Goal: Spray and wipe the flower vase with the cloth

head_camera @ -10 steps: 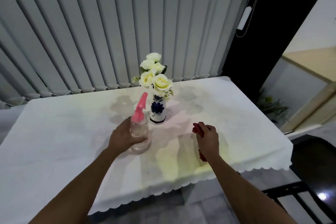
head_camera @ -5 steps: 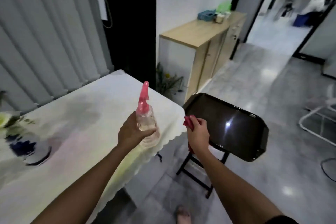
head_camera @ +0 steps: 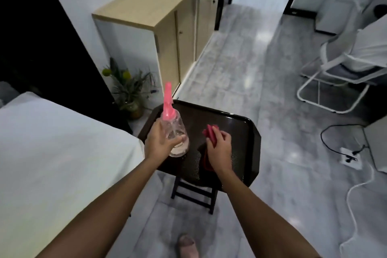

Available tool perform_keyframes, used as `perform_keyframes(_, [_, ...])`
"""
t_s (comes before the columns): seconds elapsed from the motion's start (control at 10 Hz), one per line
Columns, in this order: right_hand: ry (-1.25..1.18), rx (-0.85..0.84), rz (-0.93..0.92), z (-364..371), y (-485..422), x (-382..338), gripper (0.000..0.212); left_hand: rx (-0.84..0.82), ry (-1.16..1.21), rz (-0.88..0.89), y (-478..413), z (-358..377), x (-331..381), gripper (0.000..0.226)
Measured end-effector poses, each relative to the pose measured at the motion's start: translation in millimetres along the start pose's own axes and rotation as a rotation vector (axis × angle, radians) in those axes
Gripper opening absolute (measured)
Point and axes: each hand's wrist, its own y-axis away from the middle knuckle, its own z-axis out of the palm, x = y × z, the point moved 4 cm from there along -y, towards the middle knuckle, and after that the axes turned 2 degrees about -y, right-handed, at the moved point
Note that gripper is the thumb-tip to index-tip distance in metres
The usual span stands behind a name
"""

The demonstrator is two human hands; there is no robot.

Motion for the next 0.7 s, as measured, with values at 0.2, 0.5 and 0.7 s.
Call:
perform_keyframes(0.2, [0.249,-0.159,0.051,17.7,-31.4,37.0,0.058,-0.017,-0.078,-0.022,-33.1,47.7,-8.5,0.061])
perform_keyframes(0.5, [0.854,-0.445,-0.066,30.7,-30.2,63.5,0.088,-0.108,-0.097,0.002,-48.4,60.8,-4.1,0.067])
perform_keyframes(0.7, [0.806,-0.49,0.023,21.8,-29.6,43.5,0.077,-0.276,-0.417,-0.087,-23.0,53.9,-26.8,0.081])
